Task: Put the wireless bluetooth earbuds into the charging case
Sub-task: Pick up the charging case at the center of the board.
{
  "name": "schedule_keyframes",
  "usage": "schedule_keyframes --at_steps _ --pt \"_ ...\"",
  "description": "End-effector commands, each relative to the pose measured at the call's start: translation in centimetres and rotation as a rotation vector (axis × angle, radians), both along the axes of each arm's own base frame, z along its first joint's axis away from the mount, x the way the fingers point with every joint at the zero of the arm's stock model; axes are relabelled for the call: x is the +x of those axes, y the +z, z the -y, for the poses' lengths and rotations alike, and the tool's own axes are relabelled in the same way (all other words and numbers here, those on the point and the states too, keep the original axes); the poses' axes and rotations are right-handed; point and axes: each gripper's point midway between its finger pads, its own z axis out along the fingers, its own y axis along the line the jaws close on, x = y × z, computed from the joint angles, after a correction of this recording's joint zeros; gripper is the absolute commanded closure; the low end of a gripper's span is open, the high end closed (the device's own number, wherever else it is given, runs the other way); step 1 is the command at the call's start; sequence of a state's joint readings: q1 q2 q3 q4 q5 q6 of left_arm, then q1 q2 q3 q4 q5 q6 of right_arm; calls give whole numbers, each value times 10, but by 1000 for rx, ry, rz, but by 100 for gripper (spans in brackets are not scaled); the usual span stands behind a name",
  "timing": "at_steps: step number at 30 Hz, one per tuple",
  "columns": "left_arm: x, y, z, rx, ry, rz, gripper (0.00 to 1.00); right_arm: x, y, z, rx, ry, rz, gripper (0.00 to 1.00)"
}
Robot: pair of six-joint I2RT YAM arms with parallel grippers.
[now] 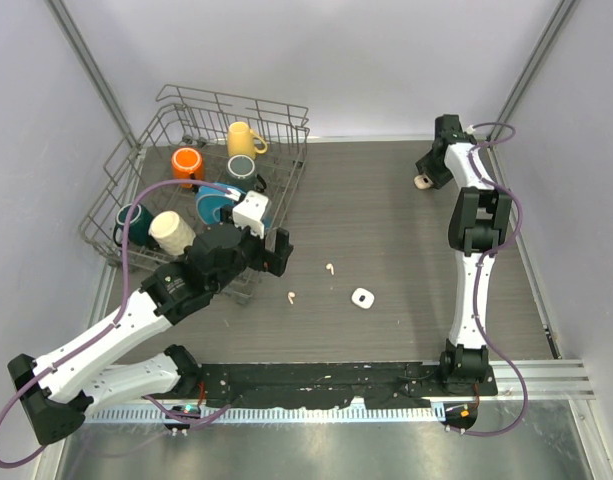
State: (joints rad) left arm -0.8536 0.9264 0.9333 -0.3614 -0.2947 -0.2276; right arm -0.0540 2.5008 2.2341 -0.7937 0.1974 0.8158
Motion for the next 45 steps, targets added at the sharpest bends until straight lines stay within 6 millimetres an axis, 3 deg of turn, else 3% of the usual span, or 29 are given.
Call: schedule_keyframes --at_steps 1,6,7,10,12,14,15,16,17,19,20,22,24,26,28,29,31,33,34,40,41,45 --pt "0 22 -1 -44 -4 34 0 -22 -25 -28 50 34 -88 46" --pt "-3 23 -3 -50 0 27 0 -37 -32 -27 52 22 -111 55" --pt "-3 22 -4 -50 0 25 0 -38 -31 -27 52 24 -105 61" --pt "-5 21 -5 -68 8 16 0 -56 -40 -30 62 32 -136 72" --pt "-5 22 -4 -86 9 20 0 -62 -34 -35 87 51 -123 75" --pt "-5 22 -3 -109 18 10 0 -76 -41 -39 101 62 -136 80" --pt "-5 22 -3 -119 24 6 0 -80 -41 -42 114 68 -136 82" --pt "-5 21 -3 -125 27 0 0 -78 -28 -43 116 71 -92 82" --pt "-5 22 -1 -140 29 -8 0 -95 -39 -44 120 67 -125 83" --pt "-5 19 0 -155 33 -20 0 -99 -22 -46 125 72 -71 88" --pt "-5 20 2 -179 39 -21 0 -117 -31 -47 131 69 -97 88" --pt "-6 18 4 -194 33 -29 0 -125 -27 -50 138 71 -70 88" --pt "-6 19 7 -225 28 -34 0 -146 -24 -54 155 79 -64 89" --pt "-6 17 8 -245 36 -40 0 -160 -17 -59 180 86 -32 97" --pt "-7 14 9 -262 43 -58 0 -174 -17 -61 194 79 -8 99" --pt "-7 10 8 -259 53 -70 0 -175 0 -70 234 100 37 99" --pt "-4 1 3 -268 118 -107 0 -186 3 -74 257 100 54 99" --pt "-2 -5 6 -261 125 -135 0 -190 23 -80 280 112 112 99" --pt "-4 -6 9 -279 124 -154 0 -197 24 -83 293 104 116 99" --pt "-5 2 27 -386 61 -150 0 -216 69 -89 347 82 255 99" --pt "-6 2 30 -397 51 -159 0 -220 77 -102 367 98 274 99" --pt "-4 -1 45 -398 11 -188 0 -234 110 -118 411 83 372 99"
